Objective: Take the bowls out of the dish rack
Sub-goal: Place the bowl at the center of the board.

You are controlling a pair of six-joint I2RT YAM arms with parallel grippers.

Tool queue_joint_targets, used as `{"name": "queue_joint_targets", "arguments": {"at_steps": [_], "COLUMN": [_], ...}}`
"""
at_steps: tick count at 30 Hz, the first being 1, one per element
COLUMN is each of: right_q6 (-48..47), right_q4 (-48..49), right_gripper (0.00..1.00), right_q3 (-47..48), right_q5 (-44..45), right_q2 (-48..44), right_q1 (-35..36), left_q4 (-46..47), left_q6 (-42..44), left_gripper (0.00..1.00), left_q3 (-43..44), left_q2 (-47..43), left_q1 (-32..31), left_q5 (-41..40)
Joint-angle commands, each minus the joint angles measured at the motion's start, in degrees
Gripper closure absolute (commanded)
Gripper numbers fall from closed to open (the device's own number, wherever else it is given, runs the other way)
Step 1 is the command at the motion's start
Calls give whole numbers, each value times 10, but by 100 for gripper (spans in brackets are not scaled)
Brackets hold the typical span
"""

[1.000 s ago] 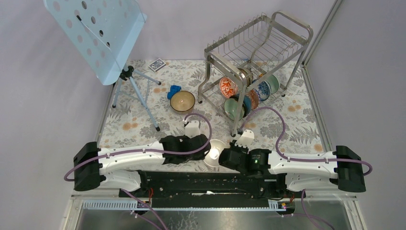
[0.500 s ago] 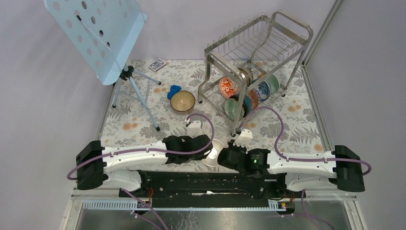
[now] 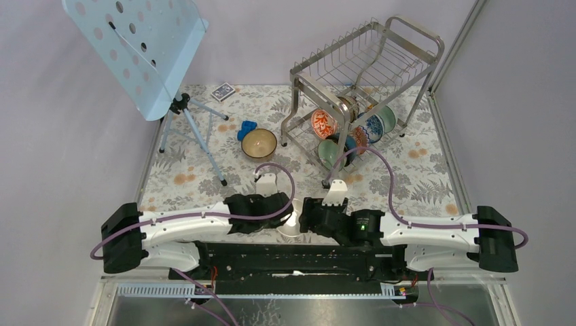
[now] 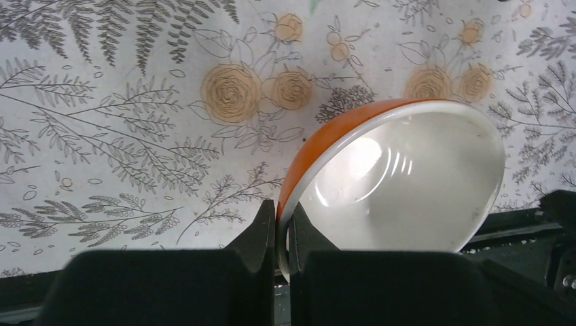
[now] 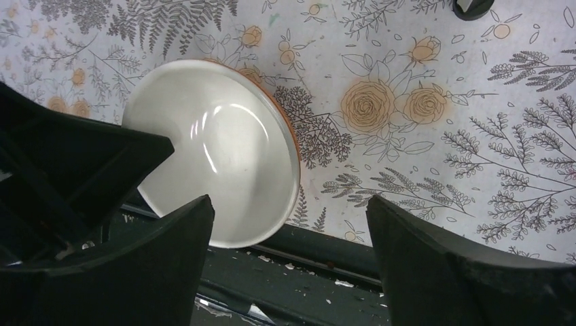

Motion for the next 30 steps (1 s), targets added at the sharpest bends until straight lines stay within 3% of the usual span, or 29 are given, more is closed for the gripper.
{"name": "queue_joint_targets", "arguments": {"at_steps": [1,6,10,18,22,30], "right_q6": [-23,-54,-87,-135,-144,-161], "right_q4": [8,79,160,173,174,180], "right_gripper": [8,8,9,9,10,11], "right_q3": [-4,-69,-123,-130,-127,-138], "right_q5": [1,-28,-62,-104,-120,-138], "right_q2": [-29,-74,-110,-110,-86,-71], "right_q1": [2,2,2,2,2,1], "left_q4": [-3,-46,-55,-73,-98,-124], "left_q6": [-12,-26,0,74,47,17], "left_gripper": [100,100,100,100,100,100], "left_q3": [-2,-10,-43,-61,-59,-59], "left_q2": [-27,-67,-127,-189,-191,-213], "left_q1": [16,51,147,353,388,542], "left_q5": [-18,-20,17,79,61,61]}}
